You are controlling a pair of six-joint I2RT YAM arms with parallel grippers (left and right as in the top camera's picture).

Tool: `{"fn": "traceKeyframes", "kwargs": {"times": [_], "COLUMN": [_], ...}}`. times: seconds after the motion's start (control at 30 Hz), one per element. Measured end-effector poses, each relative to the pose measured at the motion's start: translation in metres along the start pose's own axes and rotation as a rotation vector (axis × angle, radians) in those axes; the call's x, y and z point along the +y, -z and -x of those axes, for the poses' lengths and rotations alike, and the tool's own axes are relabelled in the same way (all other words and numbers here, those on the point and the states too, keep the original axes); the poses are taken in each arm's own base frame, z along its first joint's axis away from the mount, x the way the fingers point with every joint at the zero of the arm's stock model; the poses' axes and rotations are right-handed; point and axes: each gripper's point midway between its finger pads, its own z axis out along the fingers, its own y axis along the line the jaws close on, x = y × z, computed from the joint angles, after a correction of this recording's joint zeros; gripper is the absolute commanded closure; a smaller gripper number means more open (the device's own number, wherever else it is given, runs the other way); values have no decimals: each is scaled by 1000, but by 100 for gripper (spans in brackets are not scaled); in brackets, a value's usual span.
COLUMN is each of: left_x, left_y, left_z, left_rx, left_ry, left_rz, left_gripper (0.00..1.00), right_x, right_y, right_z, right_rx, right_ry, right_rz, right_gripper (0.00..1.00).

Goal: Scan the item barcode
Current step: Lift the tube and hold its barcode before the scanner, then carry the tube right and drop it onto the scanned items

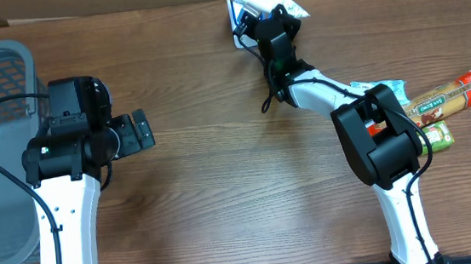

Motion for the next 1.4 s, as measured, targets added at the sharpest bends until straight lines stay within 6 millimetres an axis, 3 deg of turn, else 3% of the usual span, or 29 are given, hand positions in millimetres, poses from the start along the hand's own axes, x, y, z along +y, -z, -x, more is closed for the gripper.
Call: {"fn": "traceKeyframes", "kwargs": {"times": [0.6, 0.77, 0.87, 0.97, 1.1, 1.17, 1.3, 1.4], "left_x": [0, 0, 0, 0, 0, 0, 0, 0], "left_y": [0, 0, 0, 0, 0, 0, 0, 0], "left_z": [0, 0, 0, 0, 0, 0, 0, 0], "left_rx": [0, -1, -1, 0, 0, 0, 0, 0], "left_ry": [0, 0, 0, 0, 0, 0, 0, 0], "left_rz": [0, 0, 0, 0, 0, 0, 0, 0], "left_gripper": [0, 0, 1, 1, 1, 0, 1, 0], "right_x": [-2, 6, 4, -18, -78, -106, -146, -154], "right_y": [3, 17, 35, 64, 115, 141, 176, 182], "right_z": [-3, 1, 2, 8, 18, 13, -30, -82], "right_rx": [39, 73, 100, 98, 74, 90, 233, 429], "right_ry": [-22, -54, -57, -123, -388, -551, -916, -1169], "right_rz": [-25, 9, 100, 195, 272, 306, 341, 299], "right_gripper": [96, 96, 96, 96, 96, 96, 96, 96]}}
